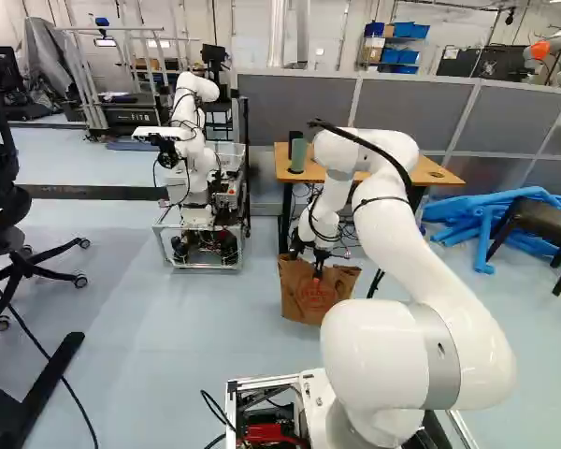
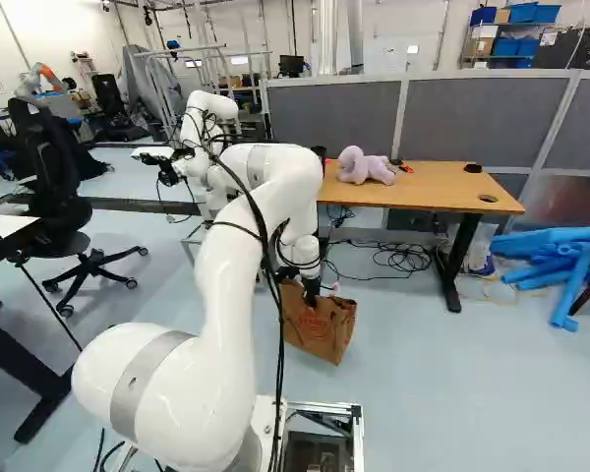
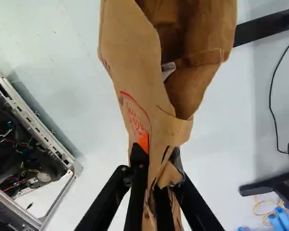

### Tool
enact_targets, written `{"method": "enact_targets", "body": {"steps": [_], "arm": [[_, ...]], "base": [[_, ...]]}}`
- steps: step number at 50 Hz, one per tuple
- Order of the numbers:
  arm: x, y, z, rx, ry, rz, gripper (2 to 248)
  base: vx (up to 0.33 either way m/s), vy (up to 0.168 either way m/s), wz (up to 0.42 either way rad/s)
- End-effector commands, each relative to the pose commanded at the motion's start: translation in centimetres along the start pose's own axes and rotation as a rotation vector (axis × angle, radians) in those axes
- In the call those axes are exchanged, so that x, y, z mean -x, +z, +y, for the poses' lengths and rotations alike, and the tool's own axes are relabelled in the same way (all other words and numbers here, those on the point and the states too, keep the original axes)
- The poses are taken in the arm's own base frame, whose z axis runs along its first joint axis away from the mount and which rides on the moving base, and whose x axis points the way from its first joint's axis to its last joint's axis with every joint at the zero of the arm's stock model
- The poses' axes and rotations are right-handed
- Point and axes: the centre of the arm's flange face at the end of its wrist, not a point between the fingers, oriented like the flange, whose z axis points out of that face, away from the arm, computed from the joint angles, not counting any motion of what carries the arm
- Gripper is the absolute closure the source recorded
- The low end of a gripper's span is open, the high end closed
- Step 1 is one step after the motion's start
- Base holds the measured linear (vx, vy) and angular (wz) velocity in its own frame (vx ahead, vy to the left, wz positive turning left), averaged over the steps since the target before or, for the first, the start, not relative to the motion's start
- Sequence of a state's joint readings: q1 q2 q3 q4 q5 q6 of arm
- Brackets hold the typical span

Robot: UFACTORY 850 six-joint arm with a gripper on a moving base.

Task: Pick up the bag on the ground and place it on the table

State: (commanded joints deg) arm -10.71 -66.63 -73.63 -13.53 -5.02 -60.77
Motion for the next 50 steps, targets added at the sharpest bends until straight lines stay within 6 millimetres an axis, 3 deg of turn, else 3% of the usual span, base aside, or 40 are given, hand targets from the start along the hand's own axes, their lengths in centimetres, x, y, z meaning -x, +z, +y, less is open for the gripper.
{"method": "enact_targets", "body": {"steps": [50], "arm": [[0.8,-7.7,-1.5,-0.039,0.002,-0.035,229]], "base": [[0.000,0.000,0.000]]}}
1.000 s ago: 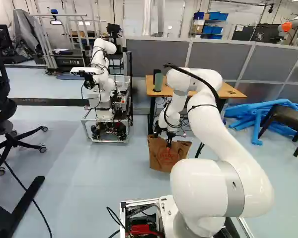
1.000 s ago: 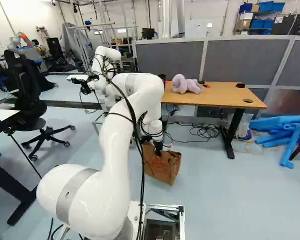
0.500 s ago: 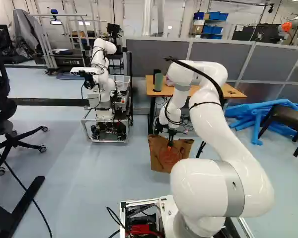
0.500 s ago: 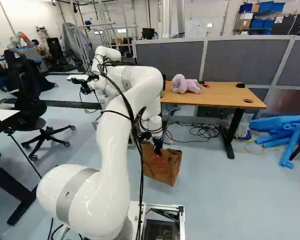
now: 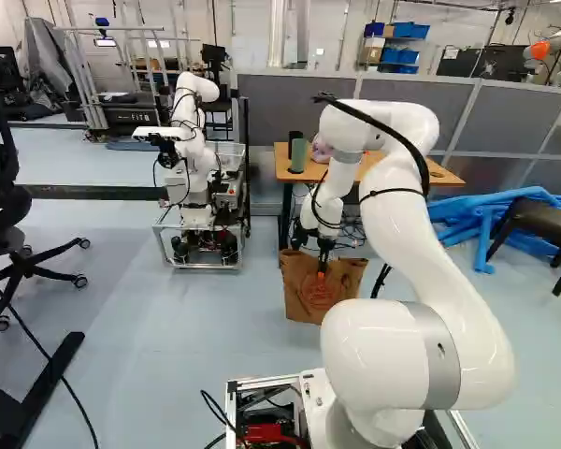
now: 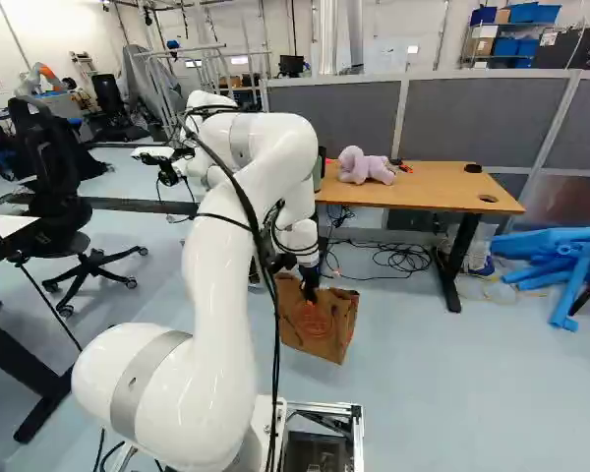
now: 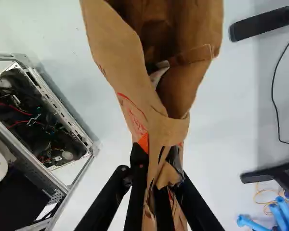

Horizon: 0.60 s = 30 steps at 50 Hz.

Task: Pick up the bag on the ground and place it on the table

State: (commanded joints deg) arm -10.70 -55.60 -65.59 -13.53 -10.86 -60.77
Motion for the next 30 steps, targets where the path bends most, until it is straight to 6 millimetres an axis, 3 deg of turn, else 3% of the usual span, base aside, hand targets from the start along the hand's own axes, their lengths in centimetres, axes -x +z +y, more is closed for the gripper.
{"method": "enact_targets", "body": {"steps": [30], "arm": [[0.6,-4.6,-1.3,0.031,0.003,0.009,229]], "base": [[0.000,0.000,0.000]]}}
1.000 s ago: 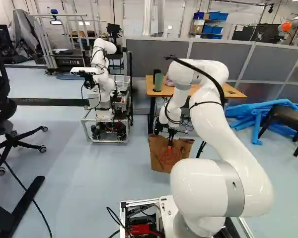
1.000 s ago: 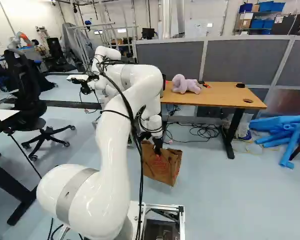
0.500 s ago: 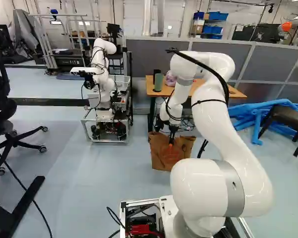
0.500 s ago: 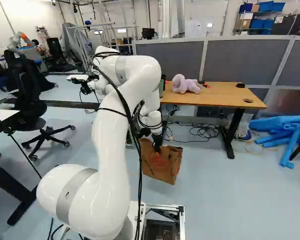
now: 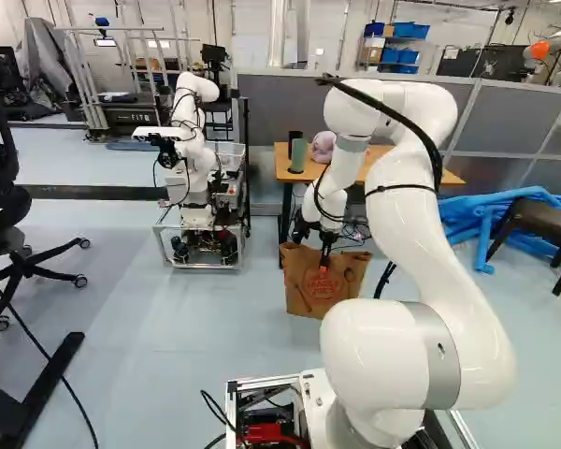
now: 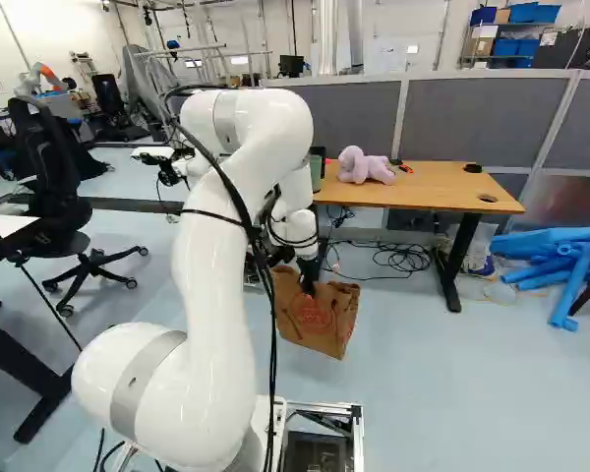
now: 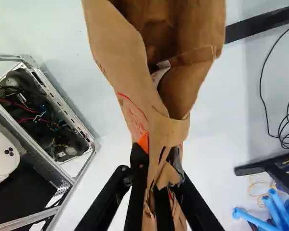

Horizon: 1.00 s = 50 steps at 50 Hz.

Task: Pick up the bag on the ground and place it on the table

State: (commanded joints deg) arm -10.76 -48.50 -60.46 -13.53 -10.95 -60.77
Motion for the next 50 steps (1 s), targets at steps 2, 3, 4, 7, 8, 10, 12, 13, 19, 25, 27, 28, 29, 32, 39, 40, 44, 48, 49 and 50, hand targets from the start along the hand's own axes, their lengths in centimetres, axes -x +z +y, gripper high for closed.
{"method": "enact_targets", "body": {"steps": [2,3,4,7,8,10,12,13,19,25,27,28,29,32,39,40,44,48,49,50], "arm": [[0.0,-0.3,-0.1,0.002,0.000,0.001,229],[0.0,-0.5,-0.2,0.003,-0.001,0.001,229],[0.0,-0.6,-0.2,0.004,-0.001,0.001,229],[0.0,-1.1,-0.4,0.007,-0.002,0.002,229],[0.0,-1.2,-0.5,0.008,-0.002,0.002,229],[0.1,-1.5,-0.6,0.009,-0.003,0.002,229],[0.1,-1.8,-0.8,0.010,-0.004,0.002,229],[0.1,-2.0,-0.9,0.010,-0.004,0.002,229],[0.1,-2.9,-1.4,0.010,-0.008,0.000,229],[0.1,-3.9,-1.9,0.007,-0.012,-0.003,229],[0.0,-4.2,-2.2,0.006,-0.014,-0.004,229],[0.0,-4.3,-2.3,0.005,-0.015,-0.005,229],[0.0,-4.5,-2.4,0.005,-0.016,-0.005,229],[0.0,-4.9,-2.7,0.003,-0.018,-0.007,229],[0.1,-6.0,-3.3,0.001,-0.021,-0.011,229],[0.1,-6.2,-3.3,0.001,-0.021,-0.012,229],[0.2,-6.8,-3.6,0.001,-0.021,-0.014,229],[0.3,-7.4,-3.8,0.002,-0.021,-0.015,229],[0.4,-7.6,-3.8,0.002,-0.021,-0.016,229],[0.4,-7.7,-3.9,0.002,-0.021,-0.016,229]], "base": [[0.000,0.000,0.000],[0.000,0.000,0.000],[0.000,0.000,0.000],[0.000,0.000,0.000],[0.000,0.000,0.000],[0.000,0.000,0.000],[0.000,0.000,0.000],[0.000,0.000,0.000],[0.000,0.000,0.000],[0.000,0.000,0.000],[0.000,0.000,0.000],[0.000,0.000,0.000],[0.000,0.000,0.000],[0.000,0.000,0.000],[0.000,0.000,0.000],[0.000,0.000,0.000],[0.000,0.000,0.000],[0.000,0.000,0.000],[0.000,0.000,0.000],[0.000,0.000,0.000]]}}
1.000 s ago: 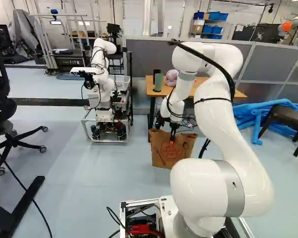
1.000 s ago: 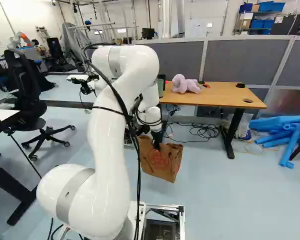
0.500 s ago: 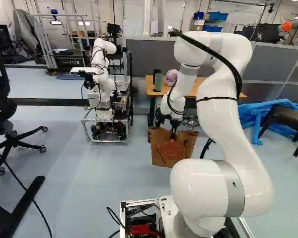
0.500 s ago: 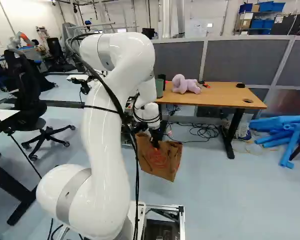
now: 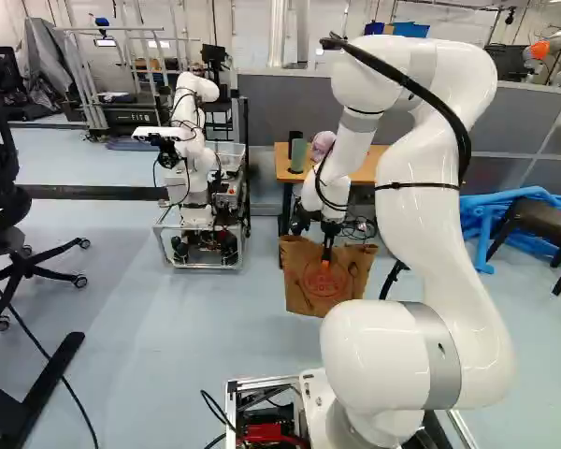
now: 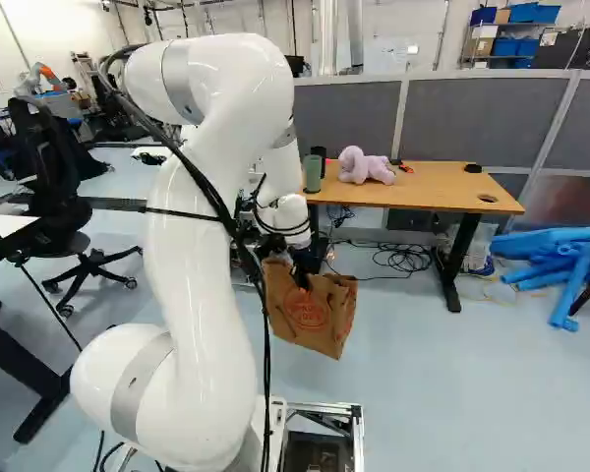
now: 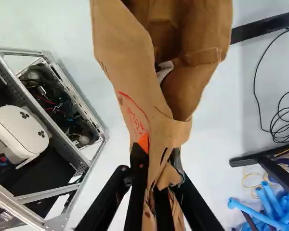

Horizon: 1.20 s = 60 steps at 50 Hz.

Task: Pick up the bag on the ground and place it on the table

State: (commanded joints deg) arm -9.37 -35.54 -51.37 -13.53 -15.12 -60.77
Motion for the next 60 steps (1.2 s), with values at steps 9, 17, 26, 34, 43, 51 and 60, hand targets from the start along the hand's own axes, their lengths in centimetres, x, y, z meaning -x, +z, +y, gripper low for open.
{"method": "enact_targets", "body": {"steps": [9,17,26,34,43,51,60], "arm": [[0.3,-1.4,-0.5,0.002,0.001,-0.004,229],[0.5,-2.6,-1.0,0.005,0.002,-0.007,229],[0.8,-4.0,-1.5,0.008,0.005,-0.010,229],[1.4,-5.2,-1.7,0.013,0.015,-0.013,229],[2.2,-6.5,-1.8,0.019,0.029,-0.016,229],[2.8,-7.7,-2.0,0.025,0.039,-0.019,229],[3.1,-9.0,-2.4,0.042,0.044,-0.016,229]], "base": [[0.000,0.000,0.000],[0.000,0.000,0.000],[0.000,0.000,0.000],[0.000,0.000,0.000],[0.000,0.000,0.000],[0.000,0.000,0.000],[0.000,0.000,0.000]]}}
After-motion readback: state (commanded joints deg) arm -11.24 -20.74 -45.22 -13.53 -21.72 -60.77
